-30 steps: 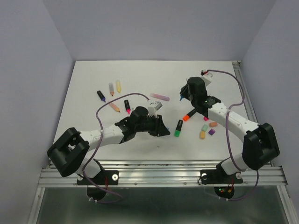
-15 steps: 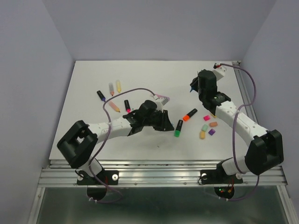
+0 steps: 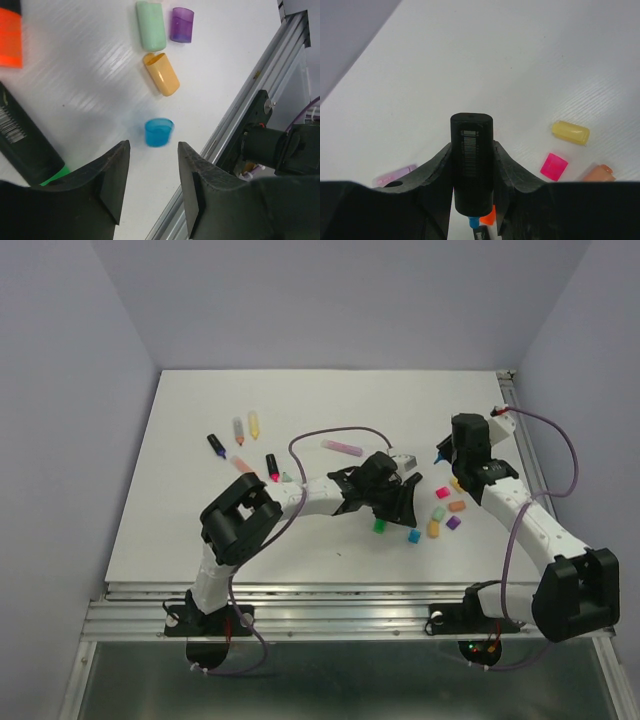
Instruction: Open the pen caps
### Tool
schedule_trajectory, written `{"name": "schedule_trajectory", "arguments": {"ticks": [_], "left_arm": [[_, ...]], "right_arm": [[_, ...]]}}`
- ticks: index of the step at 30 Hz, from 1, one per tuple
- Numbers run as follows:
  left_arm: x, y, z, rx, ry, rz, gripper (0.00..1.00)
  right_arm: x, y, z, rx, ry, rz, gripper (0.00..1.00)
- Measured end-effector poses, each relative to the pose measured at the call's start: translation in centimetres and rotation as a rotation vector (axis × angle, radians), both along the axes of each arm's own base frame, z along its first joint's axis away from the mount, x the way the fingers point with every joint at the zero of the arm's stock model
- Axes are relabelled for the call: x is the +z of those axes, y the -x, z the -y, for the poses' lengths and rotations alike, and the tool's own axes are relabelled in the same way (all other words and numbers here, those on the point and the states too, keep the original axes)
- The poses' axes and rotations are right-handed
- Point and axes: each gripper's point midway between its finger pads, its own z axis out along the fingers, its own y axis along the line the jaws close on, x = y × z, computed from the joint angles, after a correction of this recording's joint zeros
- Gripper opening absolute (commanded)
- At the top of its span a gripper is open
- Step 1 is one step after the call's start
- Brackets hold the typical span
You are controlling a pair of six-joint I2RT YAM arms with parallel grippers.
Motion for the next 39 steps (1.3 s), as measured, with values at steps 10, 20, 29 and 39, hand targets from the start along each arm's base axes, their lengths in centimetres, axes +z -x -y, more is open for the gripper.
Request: {"name": "schedule_trajectory", "arguments": {"ticks": [10,20,29,39], "left_arm": [[-1.8,0.2,1.7,-0.051,-0.018,-0.034,0.93],[2.5,-1.2,-0.2,-0.009,0.01,0.066,0.99],[10.5,-3.9,-7.3,0.131,0.108,0.236,0.99],[10.1,-8.1,-15.2,0.336,0.081,0.262,0.99]], "right_arm": [[0.7,0.6,0.5,0.001,-0.008,0.019,0.01],[1.5,1.4,-1.2,0.146,-0.01,0.024,0.01],[0.8,2.6,-8.1,0.588,-0.088,0.008,0.01],[-1.7,5.8,-18.1,1.098,-0.166,-0.05,0.02]]}}
